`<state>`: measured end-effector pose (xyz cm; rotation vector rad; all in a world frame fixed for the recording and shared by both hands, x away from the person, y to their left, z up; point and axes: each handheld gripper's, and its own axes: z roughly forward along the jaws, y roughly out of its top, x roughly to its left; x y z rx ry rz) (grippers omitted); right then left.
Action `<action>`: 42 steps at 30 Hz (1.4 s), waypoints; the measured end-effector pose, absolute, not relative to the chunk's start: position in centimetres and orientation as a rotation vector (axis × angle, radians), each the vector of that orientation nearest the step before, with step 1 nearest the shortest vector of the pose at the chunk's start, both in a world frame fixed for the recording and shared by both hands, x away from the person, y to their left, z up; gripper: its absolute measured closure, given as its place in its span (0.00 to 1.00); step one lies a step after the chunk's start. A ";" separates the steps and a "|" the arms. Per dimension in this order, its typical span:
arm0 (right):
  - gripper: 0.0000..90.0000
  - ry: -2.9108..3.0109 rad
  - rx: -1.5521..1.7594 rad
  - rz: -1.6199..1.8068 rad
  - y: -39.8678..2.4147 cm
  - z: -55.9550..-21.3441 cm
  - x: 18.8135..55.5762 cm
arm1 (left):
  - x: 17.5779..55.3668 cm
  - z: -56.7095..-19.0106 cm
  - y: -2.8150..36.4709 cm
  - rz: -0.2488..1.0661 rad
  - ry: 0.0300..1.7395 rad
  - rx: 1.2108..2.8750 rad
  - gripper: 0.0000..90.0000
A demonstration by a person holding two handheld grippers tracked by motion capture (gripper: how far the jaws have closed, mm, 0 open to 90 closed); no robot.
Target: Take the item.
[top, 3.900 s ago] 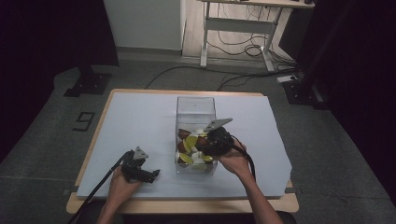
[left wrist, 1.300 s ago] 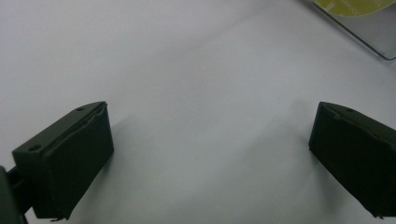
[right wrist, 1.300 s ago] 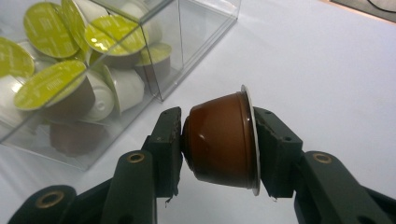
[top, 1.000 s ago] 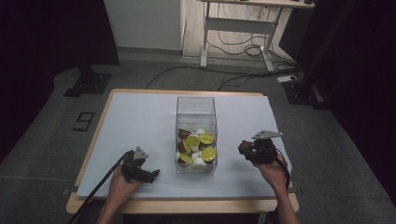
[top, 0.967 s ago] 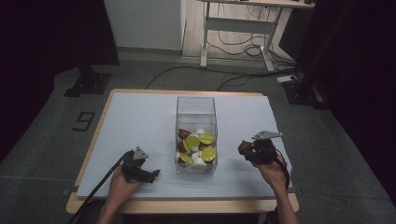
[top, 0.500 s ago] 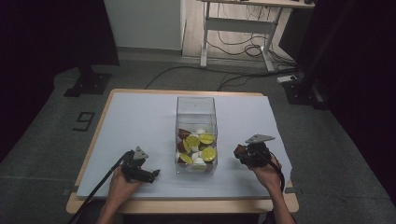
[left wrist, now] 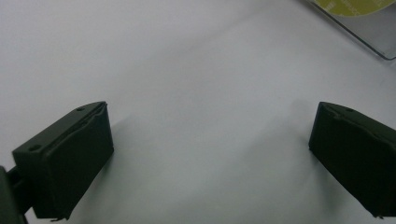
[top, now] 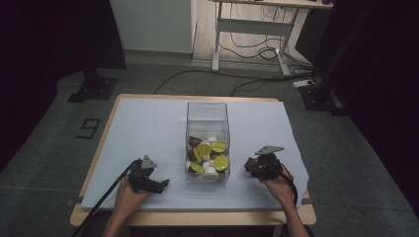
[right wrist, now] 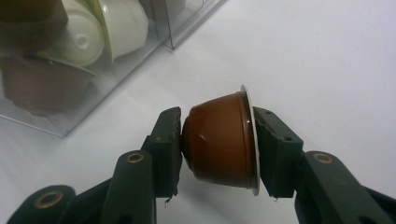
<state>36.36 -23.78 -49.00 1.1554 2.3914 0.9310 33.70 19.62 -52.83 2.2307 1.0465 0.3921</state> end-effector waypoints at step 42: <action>0.16 2.402 1.127 0.850 -22.5 -49.5 36.1 | 33.7 -52.8 19.6 0.392 1.047 2.230 0.00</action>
